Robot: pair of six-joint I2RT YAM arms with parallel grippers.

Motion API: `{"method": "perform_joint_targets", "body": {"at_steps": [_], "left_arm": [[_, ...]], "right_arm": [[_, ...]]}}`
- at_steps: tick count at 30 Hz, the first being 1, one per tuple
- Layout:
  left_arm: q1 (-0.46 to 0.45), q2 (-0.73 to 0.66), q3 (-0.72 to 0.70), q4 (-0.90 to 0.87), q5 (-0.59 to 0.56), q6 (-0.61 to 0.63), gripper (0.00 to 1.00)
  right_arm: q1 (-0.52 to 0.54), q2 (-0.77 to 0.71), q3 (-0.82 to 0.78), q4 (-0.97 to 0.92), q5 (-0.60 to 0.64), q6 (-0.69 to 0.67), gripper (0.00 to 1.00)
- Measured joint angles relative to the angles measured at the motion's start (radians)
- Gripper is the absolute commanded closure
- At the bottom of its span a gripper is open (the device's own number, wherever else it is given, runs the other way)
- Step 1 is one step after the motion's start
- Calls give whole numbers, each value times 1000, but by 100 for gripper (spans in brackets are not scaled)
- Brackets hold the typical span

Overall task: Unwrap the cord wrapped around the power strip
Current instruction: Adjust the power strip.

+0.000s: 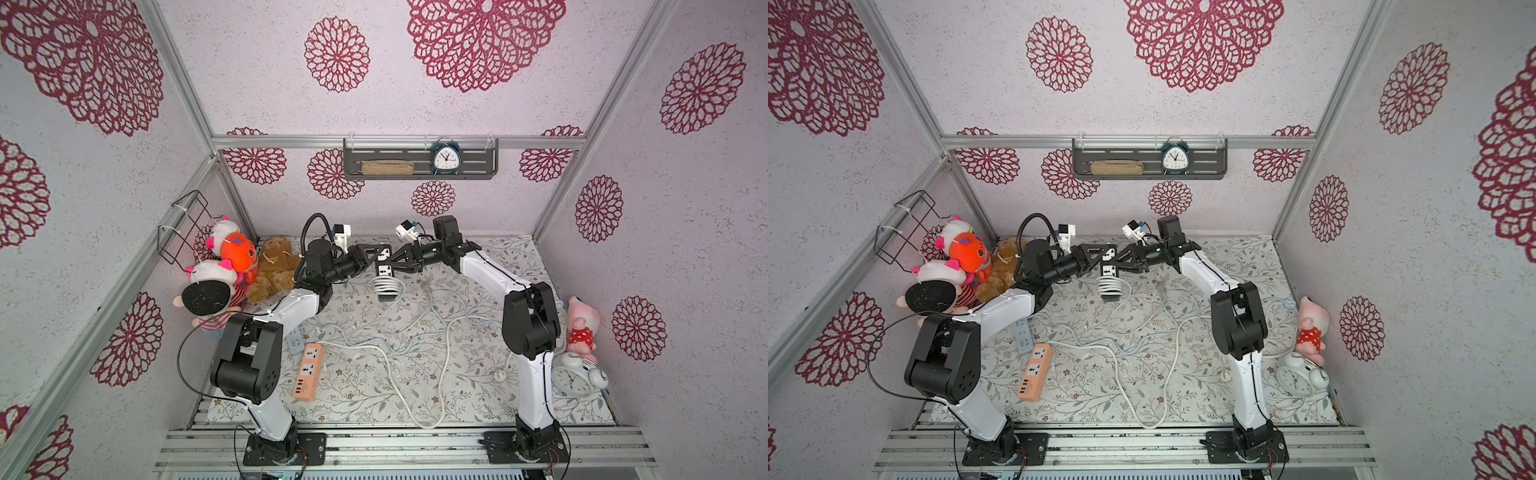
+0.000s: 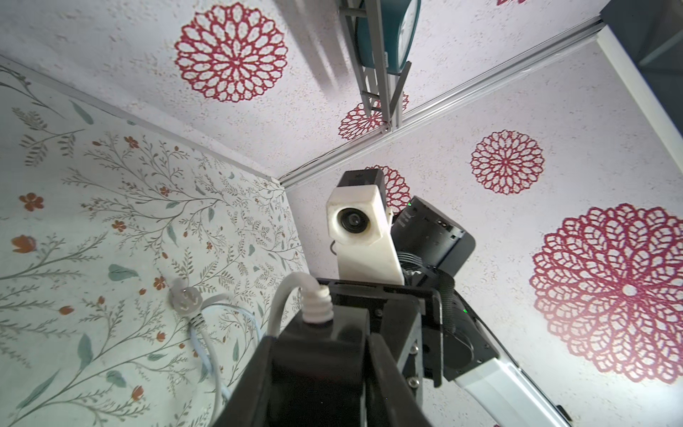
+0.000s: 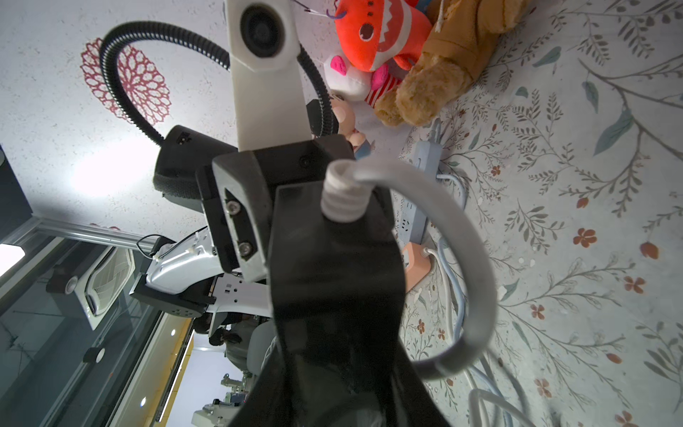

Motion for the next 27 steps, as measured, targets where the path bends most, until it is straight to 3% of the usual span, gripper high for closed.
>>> {"method": "perform_joint_targets", "body": {"at_steps": [3,7,12,20,24,27], "left_arm": [[1,0,0,-7,-4,-1,92],[1,0,4,-34,-6,2,100],[-5,-3,5,-64,-25,31,100],[6,-3,-3,-108,-55,37,100],[19,-3,-21,-80,-75,4,100],[33,-3,-56,-46,-97,-38,100]], "right_arm": [[0,13,11,1,-9,1,79],[-2,17,11,-6,-14,1,60],[-8,27,45,-105,59,-14,43],[-81,27,143,-323,190,-178,18],[-112,-32,92,-412,373,-322,1],[-117,-205,-140,-364,537,-403,4]]}}
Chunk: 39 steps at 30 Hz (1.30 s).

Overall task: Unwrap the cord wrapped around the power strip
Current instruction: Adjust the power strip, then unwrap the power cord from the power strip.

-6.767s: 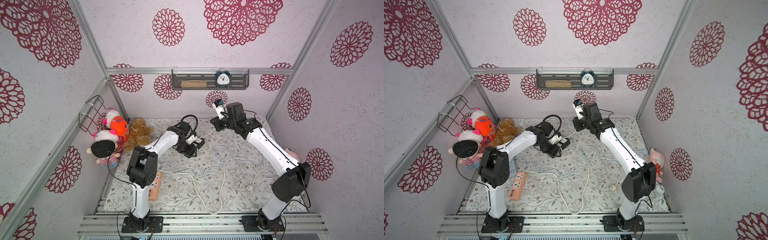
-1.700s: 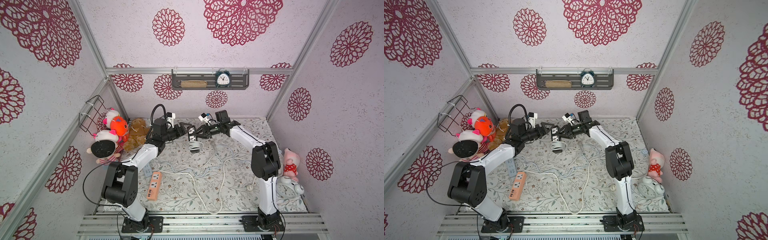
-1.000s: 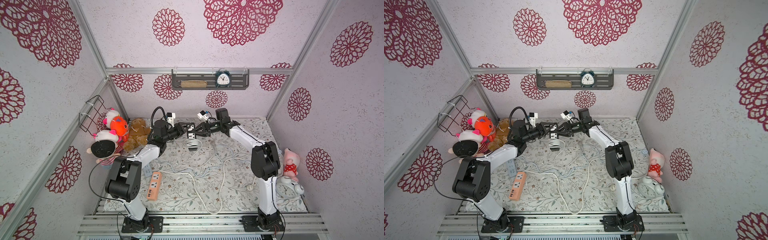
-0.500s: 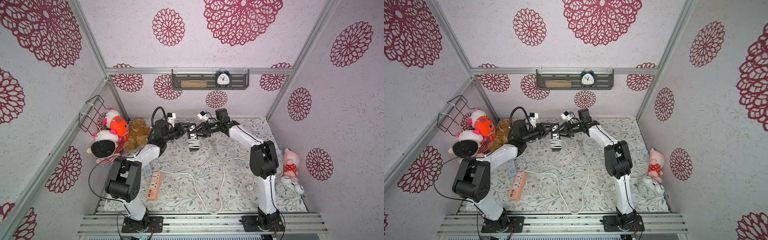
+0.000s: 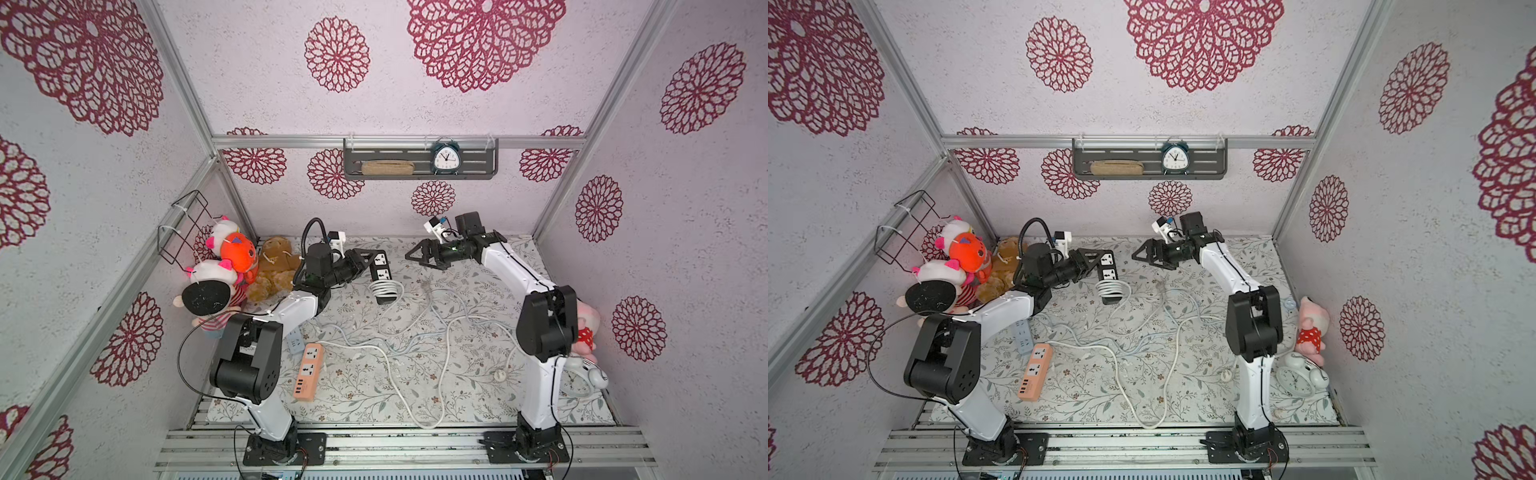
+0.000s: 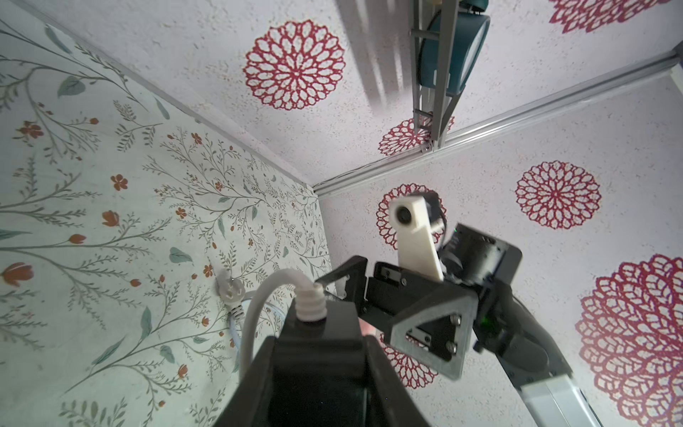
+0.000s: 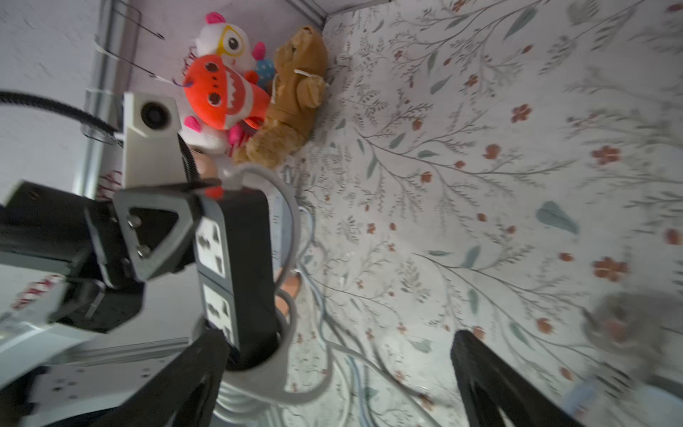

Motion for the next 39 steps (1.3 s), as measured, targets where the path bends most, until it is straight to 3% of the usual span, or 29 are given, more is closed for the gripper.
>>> {"method": "perform_joint_targets", "body": {"at_steps": [3,6,7,10,15,19,31,39], "left_arm": [[8,0,-24,10,-40,-28,100],[11,0,-27,5,-91,-31,100],[11,-2,-27,3,-105,-32,100],[10,-11,-27,0,-134,-37,100],[10,-16,-29,16,-154,-70,100],[10,-16,-31,37,-159,-92,100],[10,-16,-68,132,-158,-170,100],[12,-15,-85,148,-212,-231,100]], "right_arm": [[14,-201,-241,71,112,-39,23],[59,-314,-367,137,217,-55,48],[85,-334,-396,163,261,-52,52],[157,-349,-461,236,349,-31,50],[225,-348,-564,363,418,45,23],[235,-316,-550,428,422,83,22],[262,-108,-397,487,397,120,58],[260,-75,-250,383,393,33,100]]}}
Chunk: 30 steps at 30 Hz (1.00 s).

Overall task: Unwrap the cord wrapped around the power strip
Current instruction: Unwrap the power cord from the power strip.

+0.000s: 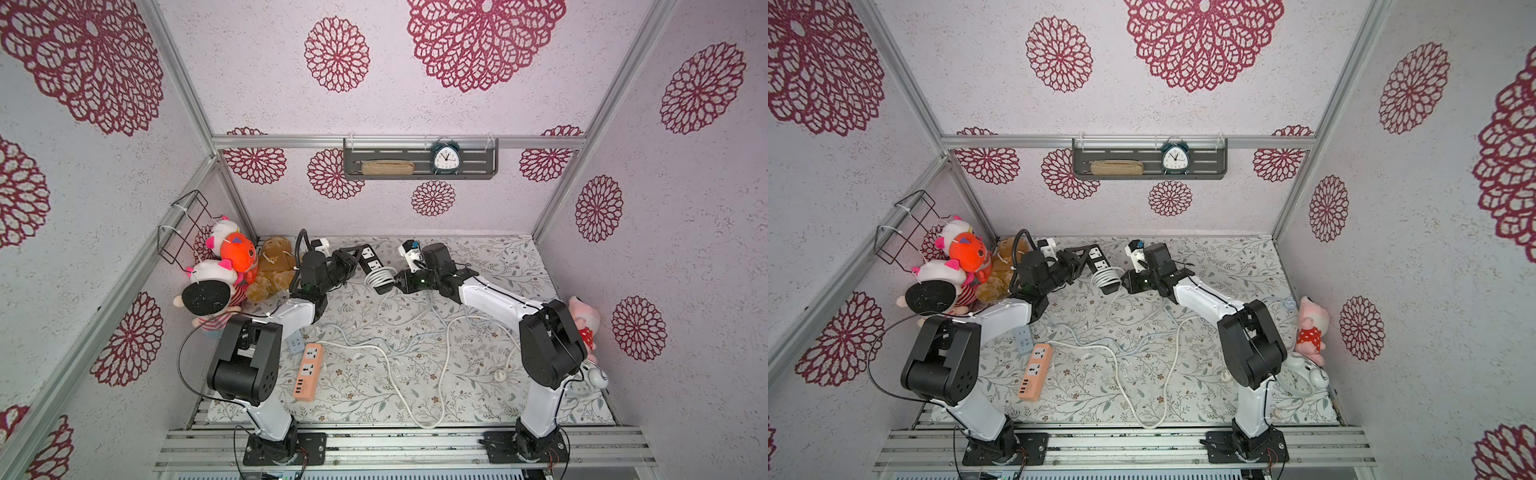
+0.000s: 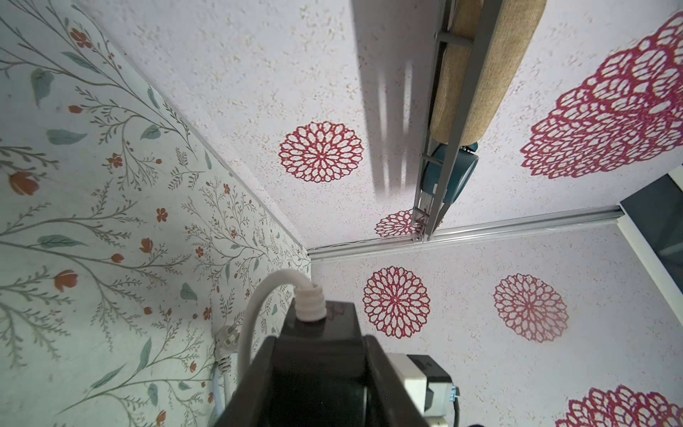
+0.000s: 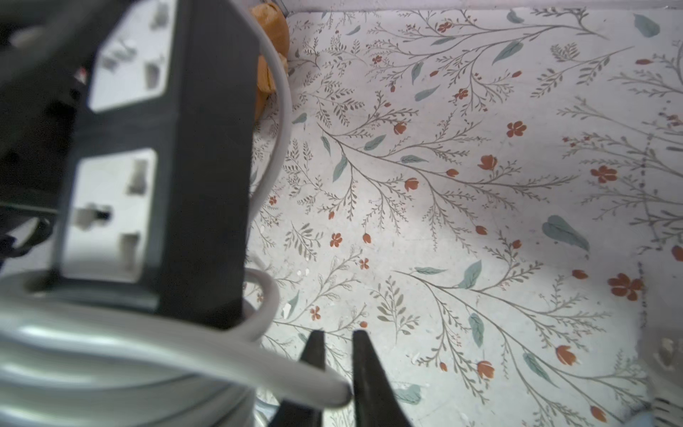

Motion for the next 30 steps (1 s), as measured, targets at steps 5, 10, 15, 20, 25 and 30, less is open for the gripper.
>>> {"method": "perform_joint_targets", "body": {"at_steps": [5,10,15,20,25,30], "left_arm": [[0,2,-1,10,-34,-36,100],[0,28,12,-6,-80,-79,100],[2,93,87,-44,-146,-97,100],[2,159,213,-63,-188,-109,100],[3,189,280,-43,-215,-142,100],[7,188,269,-16,-229,-179,100]], "right_arm": [[-26,1,88,-86,-4,-42,100],[-51,2,174,-169,-10,-102,100],[-49,-29,154,-200,-46,-188,100],[-14,-111,81,-249,-69,-304,100],[32,-133,18,-260,-58,-366,100],[31,-99,-22,-258,-4,-374,100]]}}
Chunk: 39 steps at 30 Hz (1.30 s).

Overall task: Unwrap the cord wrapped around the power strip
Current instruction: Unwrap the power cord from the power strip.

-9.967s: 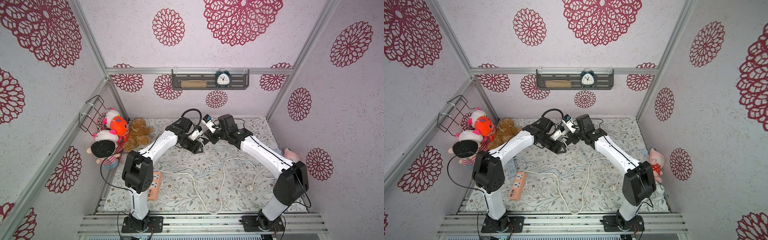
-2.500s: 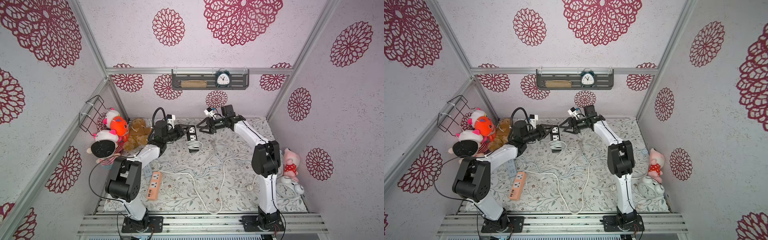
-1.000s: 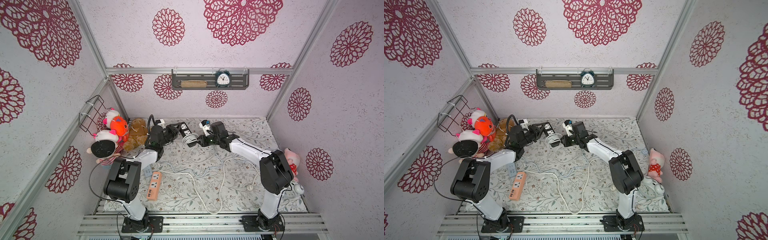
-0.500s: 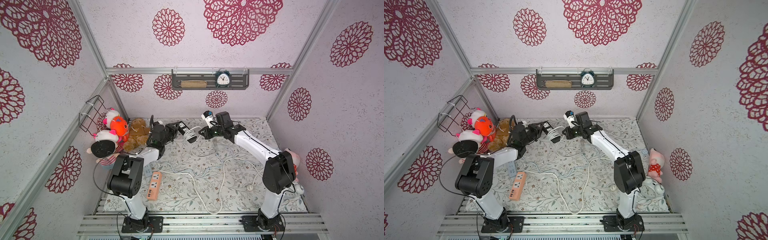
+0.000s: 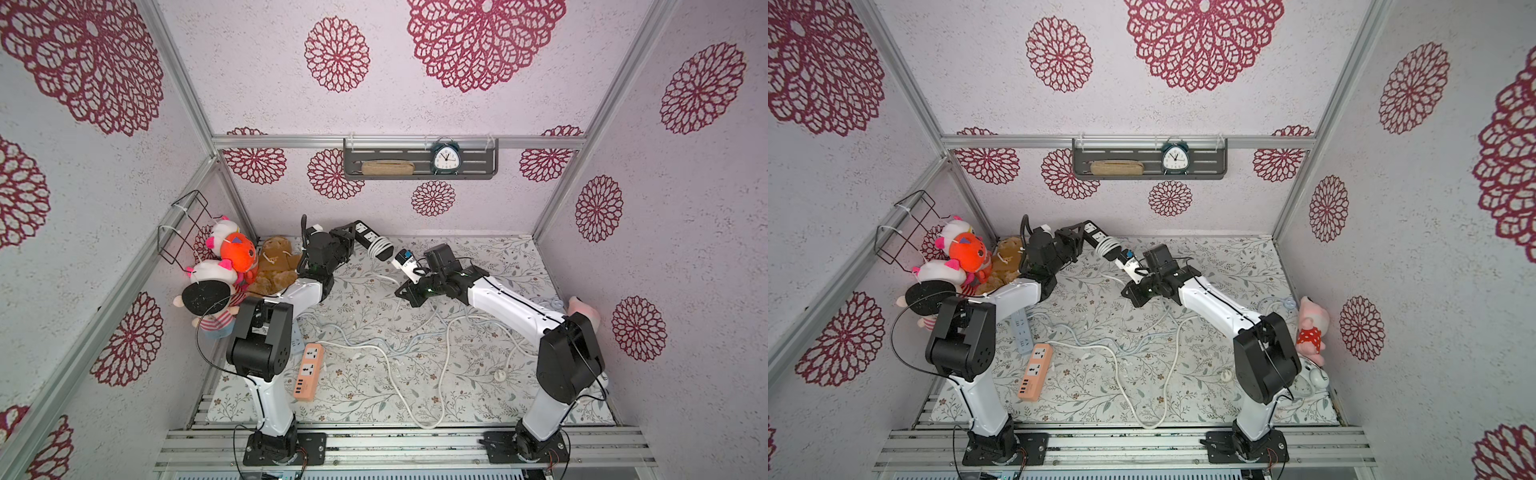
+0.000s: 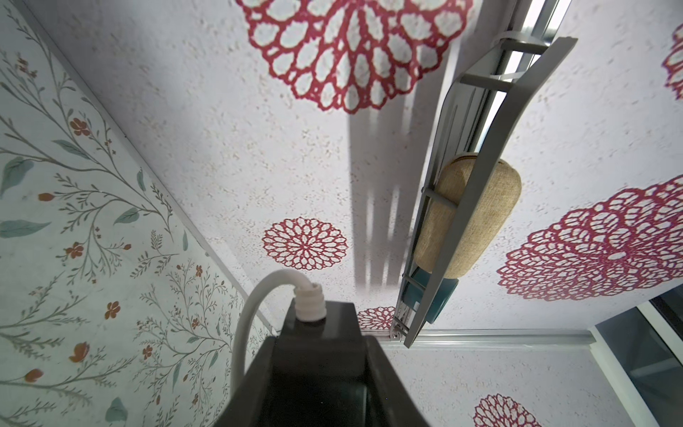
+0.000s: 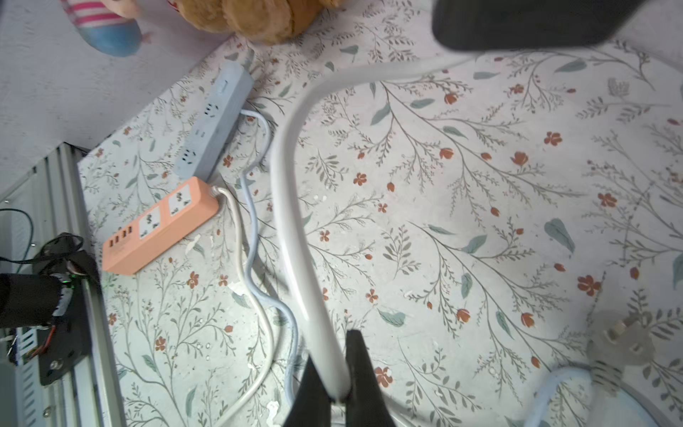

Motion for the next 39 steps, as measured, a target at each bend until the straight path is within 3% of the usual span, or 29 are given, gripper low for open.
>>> {"method": "perform_joint_targets", "body": {"at_steps": [9,17,21,28,35,39], "left_arm": [[61,-56,-255,131,82,-101,100],[84,-143,-439,188,119,-115,100],[84,-143,-443,174,110,-69,100],[80,-82,-345,114,19,32,100],[89,11,-229,109,-82,44,100],[112,18,-210,117,-99,23,100]], "right_arm": [[-119,158,68,35,44,28,100],[-218,272,313,-13,50,34,100],[-216,257,408,-38,20,35,100],[-186,116,415,-134,-95,0,100],[-106,-69,235,-191,-169,-135,100],[-110,-79,116,-206,-146,-176,100]]}}
